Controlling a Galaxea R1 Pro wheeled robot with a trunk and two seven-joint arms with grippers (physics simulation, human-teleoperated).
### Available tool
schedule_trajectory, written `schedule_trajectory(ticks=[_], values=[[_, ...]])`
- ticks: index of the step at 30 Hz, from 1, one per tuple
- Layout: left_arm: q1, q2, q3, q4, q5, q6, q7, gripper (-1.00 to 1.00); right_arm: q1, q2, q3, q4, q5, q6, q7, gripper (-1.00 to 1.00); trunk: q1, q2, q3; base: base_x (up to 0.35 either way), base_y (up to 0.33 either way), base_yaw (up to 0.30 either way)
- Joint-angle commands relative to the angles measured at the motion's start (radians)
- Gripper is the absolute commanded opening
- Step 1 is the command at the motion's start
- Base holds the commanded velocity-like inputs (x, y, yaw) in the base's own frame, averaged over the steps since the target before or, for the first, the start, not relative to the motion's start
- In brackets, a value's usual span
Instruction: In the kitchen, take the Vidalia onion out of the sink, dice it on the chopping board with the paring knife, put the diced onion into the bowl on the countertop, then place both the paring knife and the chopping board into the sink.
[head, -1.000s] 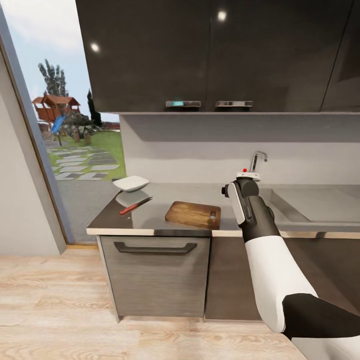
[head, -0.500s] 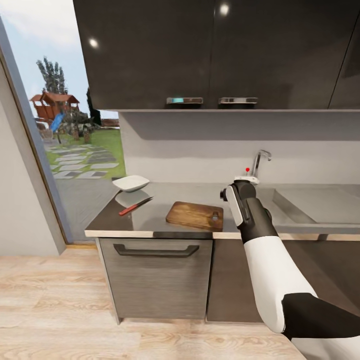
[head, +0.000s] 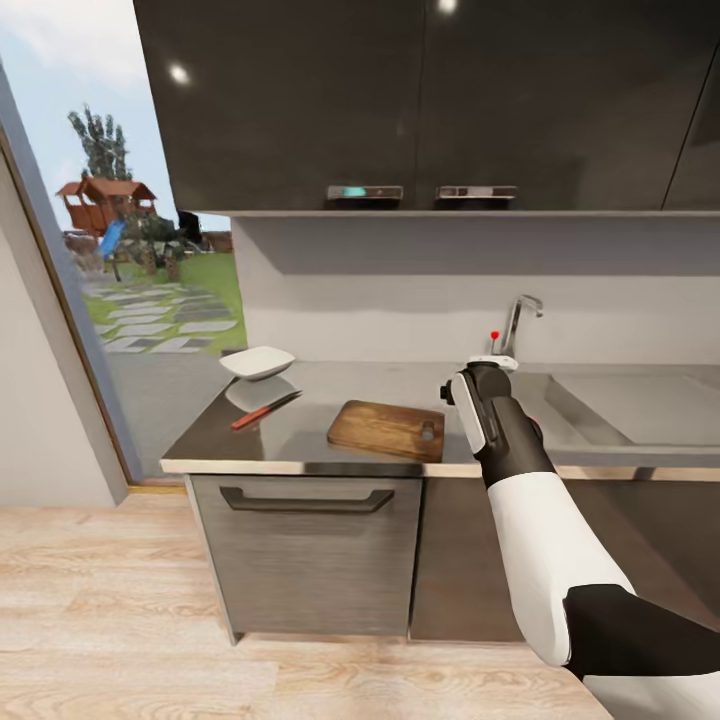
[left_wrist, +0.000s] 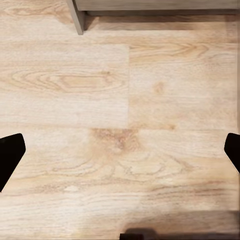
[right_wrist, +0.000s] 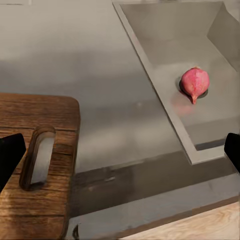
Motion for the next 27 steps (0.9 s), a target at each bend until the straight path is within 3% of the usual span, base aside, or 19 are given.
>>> schedule_trajectory(ticks=[1,8,25,27], values=[[0.000,0.000,0.001,-0.001,0.000,-0.002,0.000,1.00,-0.001,0.001,-0.002,-0.001,-0.006,0.002,-0.006,1.00,0.000,-0.001,-0.002,0.132,-0.145,0.000],[0.000,0.001,0.001,-0.001,0.000,-0.002,0.000,1.00,-0.001,0.000,-0.001,-0.001,-0.006,0.002,-0.006,1.00,0.000,-0.001,-0.013,0.109,-0.115,0.000],[0.000,0.001,0.001,-0.001,0.000,-0.002,0.000,1.00,-0.002,0.003,0.001,0.026,-0.006,0.002,-0.006,1.00,0.000,-0.001,-0.040,0.006,-0.006,0.000],[0.000,0.001,0.001,-0.001,0.000,-0.003,0.000,1.00,-0.002,0.003,0.022,0.027,-0.006,0.002,-0.006,1.00,0.000,-0.001,-0.043,0.000,0.000,0.000]])
